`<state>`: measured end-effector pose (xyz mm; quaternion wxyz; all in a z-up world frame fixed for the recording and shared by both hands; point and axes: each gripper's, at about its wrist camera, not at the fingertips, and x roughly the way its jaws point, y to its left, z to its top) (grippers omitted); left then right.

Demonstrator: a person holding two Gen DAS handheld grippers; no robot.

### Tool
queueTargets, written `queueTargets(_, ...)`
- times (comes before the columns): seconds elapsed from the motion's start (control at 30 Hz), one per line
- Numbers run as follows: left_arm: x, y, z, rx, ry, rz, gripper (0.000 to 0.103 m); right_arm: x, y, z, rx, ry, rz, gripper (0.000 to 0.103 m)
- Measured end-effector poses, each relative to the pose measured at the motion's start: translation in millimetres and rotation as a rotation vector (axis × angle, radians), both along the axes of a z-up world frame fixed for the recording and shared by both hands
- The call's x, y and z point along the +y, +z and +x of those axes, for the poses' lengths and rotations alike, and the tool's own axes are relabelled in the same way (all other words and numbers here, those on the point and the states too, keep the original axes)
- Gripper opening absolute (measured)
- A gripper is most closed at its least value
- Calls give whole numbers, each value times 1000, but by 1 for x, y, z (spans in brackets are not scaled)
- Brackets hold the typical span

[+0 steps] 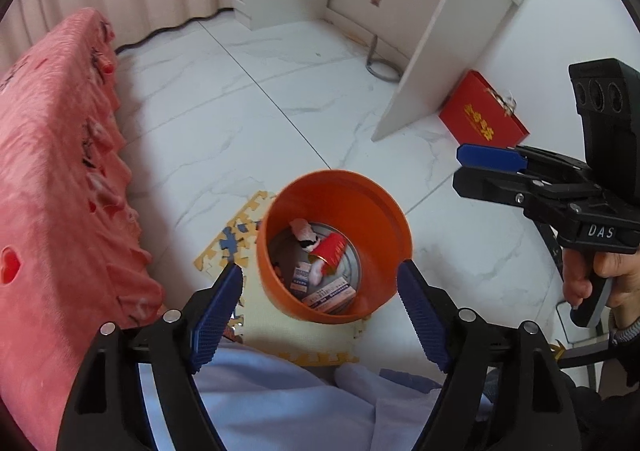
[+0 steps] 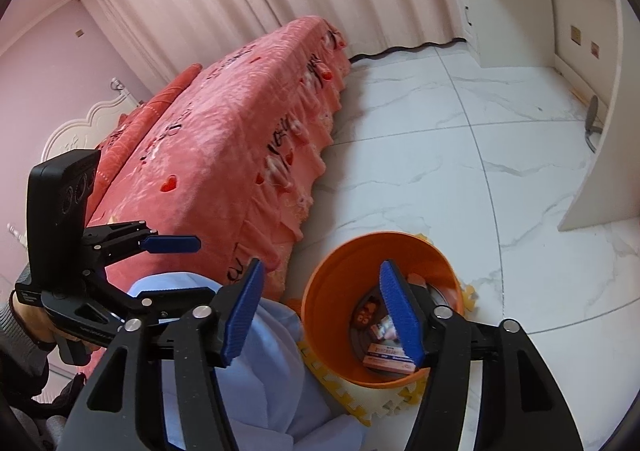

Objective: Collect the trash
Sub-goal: 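Open both tools to drop the tissue bundle and plush toy into the bin, then move both open tools back over the bed toward the remaining items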

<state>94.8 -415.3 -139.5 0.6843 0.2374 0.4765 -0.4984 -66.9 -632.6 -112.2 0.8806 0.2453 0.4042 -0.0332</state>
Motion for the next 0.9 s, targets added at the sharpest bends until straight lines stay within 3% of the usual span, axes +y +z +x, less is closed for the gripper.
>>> queueTargets(0.1, 13, 9, 2, -36, 36, 5, 86, 14, 9, 7, -10, 36, -7, 63)
queueTargets(0.23, 36, 22, 4, -63, 93, -13, 89, 38, 20, 18, -24, 86, -24, 73)
queueTargets(0.33, 58, 28, 6, -86, 159, -6, 96, 56, 25, 29, -22, 130, -37, 75)
queueTargets(0.57, 120, 48, 13, -110, 310, -22, 96, 124, 43, 60, -47, 286, -47, 78)
queueTargets(0.9, 245, 70, 13, -122, 598, -68, 96, 232, 62, 104, -87, 537, -53, 79)
